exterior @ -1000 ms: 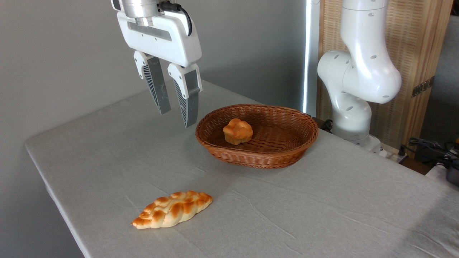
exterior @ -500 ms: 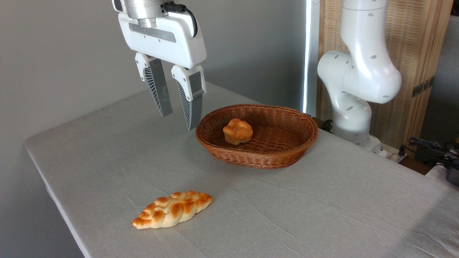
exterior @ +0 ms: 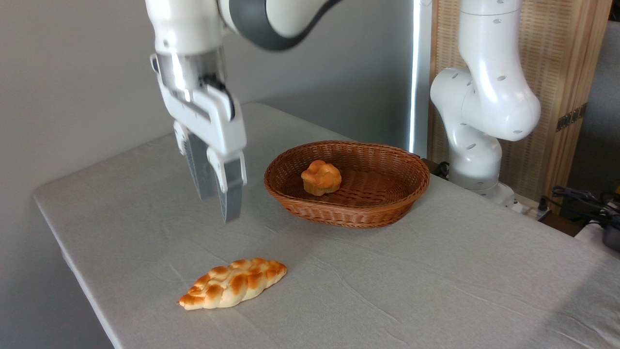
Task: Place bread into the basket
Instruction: 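Lower the gripper down onto the middle of the braided roll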
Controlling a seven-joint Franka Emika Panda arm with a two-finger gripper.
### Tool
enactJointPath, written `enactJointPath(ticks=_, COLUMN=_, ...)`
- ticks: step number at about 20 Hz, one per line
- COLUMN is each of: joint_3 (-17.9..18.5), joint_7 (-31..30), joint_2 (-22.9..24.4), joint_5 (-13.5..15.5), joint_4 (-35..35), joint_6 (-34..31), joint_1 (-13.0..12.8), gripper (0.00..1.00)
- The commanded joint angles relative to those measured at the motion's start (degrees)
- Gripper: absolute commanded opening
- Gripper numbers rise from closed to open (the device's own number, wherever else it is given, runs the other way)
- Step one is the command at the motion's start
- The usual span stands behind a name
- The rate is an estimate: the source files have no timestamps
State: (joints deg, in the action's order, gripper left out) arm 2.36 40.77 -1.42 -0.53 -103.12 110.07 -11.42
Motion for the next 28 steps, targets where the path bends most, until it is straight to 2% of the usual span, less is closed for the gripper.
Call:
enactJointPath(ticks=1, joint_3=0.54, joint_7=8.71, joint_2=1.07, joint_5=-6.40, joint_4=-6.12, joint_6=2.96, joint_1=0.08, gripper=1.00)
enactJointPath(ticks=4, joint_3=0.72, joint_7=8.89, joint_2=0.98, joint_5=-6.50, joint_4=-7.45, joint_6=3.57, joint_1=0.08, gripper=1.00)
enactJointPath(ticks=7, joint_3=0.72, joint_7=9.42, joint_2=0.45, joint_5=-7.21, joint_4=-11.04, joint_6=8.83, joint_1=0.08, gripper=1.00)
enactJointPath(ticks=9, joint_3=0.72, joint_7=9.94, joint_2=0.01, joint_5=-8.78, joint_4=-14.47, joint_6=14.89, joint_1=0.08, gripper=1.00)
enactJointPath(ticks=10, joint_3=0.72, joint_7=9.94, joint_2=-0.07, joint_5=-10.79, joint_4=-16.39, joint_6=18.92, joint_1=0.08, gripper=1.00)
enactJointPath(ticks=11, joint_3=0.72, joint_7=9.94, joint_2=-0.16, joint_5=-11.42, joint_4=-17.11, joint_6=20.26, joint_1=0.08, gripper=1.00)
enactJointPath(ticks=18, joint_3=0.72, joint_7=9.33, joint_2=-2.89, joint_5=-11.87, joint_4=-18.17, joint_6=26.95, joint_1=0.17, gripper=1.00)
enactJointPath(ticks=19, joint_3=0.72, joint_7=9.24, joint_2=-2.97, joint_5=-11.87, joint_4=-18.17, joint_6=27.13, joint_1=0.17, gripper=0.94)
enactJointPath(ticks=20, joint_3=0.63, joint_7=9.15, joint_2=-2.98, joint_5=-11.87, joint_4=-18.17, joint_6=27.13, joint_1=0.17, gripper=0.84)
enactJointPath(ticks=21, joint_3=0.63, joint_7=9.15, joint_2=-2.98, joint_5=-11.69, joint_4=-18.17, joint_6=27.13, joint_1=0.08, gripper=0.55)
enactJointPath(ticks=22, joint_3=0.54, joint_7=9.15, joint_2=-2.98, joint_5=-11.69, joint_4=-18.08, joint_6=27.13, joint_1=0.08, gripper=0.41)
enactJointPath(ticks=23, joint_3=0.54, joint_7=9.15, joint_2=-2.98, joint_5=-11.60, joint_4=-18.00, joint_6=27.22, joint_1=0.17, gripper=0.22)
enactJointPath(ticks=25, joint_3=0.54, joint_7=9.24, joint_2=-2.98, joint_5=-11.60, joint_4=-18.08, joint_6=27.13, joint_1=0.08, gripper=0.10)
enactJointPath(ticks=28, joint_3=0.45, joint_7=9.33, joint_2=-2.98, joint_5=-11.60, joint_4=-18.08, joint_6=27.13, joint_1=0.08, gripper=0.10)
